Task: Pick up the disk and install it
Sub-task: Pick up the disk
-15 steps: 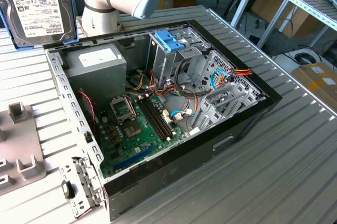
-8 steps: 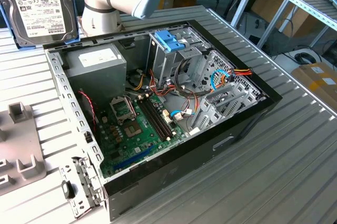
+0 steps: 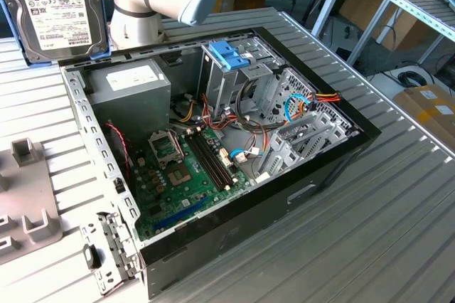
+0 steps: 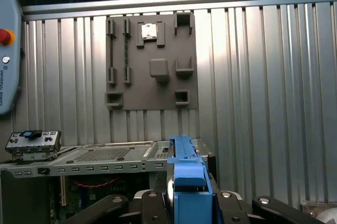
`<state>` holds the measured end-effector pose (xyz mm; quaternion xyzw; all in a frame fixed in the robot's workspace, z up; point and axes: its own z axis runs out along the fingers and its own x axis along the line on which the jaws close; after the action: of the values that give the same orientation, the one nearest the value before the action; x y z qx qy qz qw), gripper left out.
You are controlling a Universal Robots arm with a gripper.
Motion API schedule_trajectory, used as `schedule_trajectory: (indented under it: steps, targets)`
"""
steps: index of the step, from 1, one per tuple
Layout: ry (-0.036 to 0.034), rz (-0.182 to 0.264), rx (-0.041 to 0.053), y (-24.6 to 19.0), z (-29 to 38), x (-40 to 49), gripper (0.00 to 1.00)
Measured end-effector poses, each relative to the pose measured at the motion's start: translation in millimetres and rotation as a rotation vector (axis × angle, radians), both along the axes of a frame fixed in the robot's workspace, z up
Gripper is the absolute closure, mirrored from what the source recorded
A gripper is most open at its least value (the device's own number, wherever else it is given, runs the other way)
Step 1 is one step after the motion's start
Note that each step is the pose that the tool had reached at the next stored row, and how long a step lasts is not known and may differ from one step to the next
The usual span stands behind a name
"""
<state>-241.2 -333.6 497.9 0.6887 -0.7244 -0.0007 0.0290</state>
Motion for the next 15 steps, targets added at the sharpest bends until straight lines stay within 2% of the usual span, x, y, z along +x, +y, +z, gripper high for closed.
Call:
schedule_trajectory:
  steps: [15]
  targets:
    - [0.0001, 0.000, -0.0015, 0.0, 0.0, 4.8, 0.63]
